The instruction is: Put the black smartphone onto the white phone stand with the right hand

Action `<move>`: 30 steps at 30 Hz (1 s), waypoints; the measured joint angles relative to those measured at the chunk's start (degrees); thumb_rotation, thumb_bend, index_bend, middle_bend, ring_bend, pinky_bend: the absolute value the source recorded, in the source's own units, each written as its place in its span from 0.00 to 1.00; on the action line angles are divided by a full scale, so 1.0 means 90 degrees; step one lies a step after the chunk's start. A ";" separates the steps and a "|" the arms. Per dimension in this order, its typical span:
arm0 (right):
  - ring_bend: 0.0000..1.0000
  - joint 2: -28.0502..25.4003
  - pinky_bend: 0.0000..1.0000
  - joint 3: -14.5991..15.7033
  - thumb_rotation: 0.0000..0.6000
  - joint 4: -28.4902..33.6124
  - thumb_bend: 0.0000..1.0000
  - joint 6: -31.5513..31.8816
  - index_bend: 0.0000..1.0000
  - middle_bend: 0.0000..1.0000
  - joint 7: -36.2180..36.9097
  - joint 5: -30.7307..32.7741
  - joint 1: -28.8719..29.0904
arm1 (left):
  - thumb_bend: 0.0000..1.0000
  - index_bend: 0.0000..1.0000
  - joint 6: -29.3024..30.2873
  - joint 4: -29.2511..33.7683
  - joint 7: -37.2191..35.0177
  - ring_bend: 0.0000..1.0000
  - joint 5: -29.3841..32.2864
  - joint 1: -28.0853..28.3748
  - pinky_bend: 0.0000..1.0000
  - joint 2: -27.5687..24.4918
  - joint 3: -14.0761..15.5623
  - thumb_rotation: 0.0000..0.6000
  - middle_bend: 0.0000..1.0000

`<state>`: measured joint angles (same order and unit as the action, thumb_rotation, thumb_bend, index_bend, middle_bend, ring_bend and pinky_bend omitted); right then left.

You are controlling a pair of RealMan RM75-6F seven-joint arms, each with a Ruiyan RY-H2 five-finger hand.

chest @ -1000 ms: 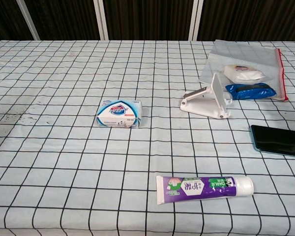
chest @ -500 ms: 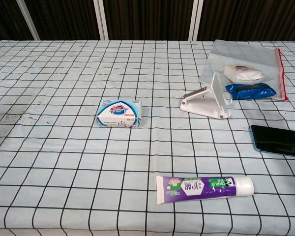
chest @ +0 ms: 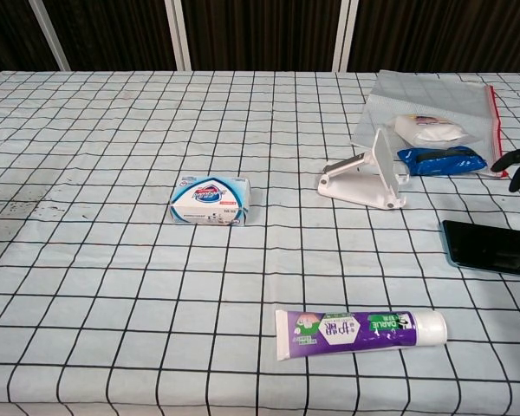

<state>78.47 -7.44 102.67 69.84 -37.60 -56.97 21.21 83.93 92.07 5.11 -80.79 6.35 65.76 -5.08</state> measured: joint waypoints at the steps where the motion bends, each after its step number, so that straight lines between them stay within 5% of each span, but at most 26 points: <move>1: 0.21 0.0036 0.18 0.0017 1.00 -0.0018 0.08 -0.0014 0.18 0.28 -0.0025 0.0050 0.0017 | 0.00 0.00 -0.0003 0.0001 -0.0013 0.00 0.0007 0.0000 0.00 -0.0003 -0.0003 1.00 0.00; 30: 0.22 0.0560 0.18 0.0195 1.00 -0.0599 0.08 0.0077 0.24 0.32 -0.0116 0.0495 0.0209 | 0.00 0.00 -0.0118 0.0066 -0.0142 0.00 0.0129 0.0025 0.00 -0.0067 -0.0015 1.00 0.00</move>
<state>83.51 -5.69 97.28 70.53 -38.64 -52.51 23.09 82.87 92.67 3.83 -79.63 6.57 65.15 -5.22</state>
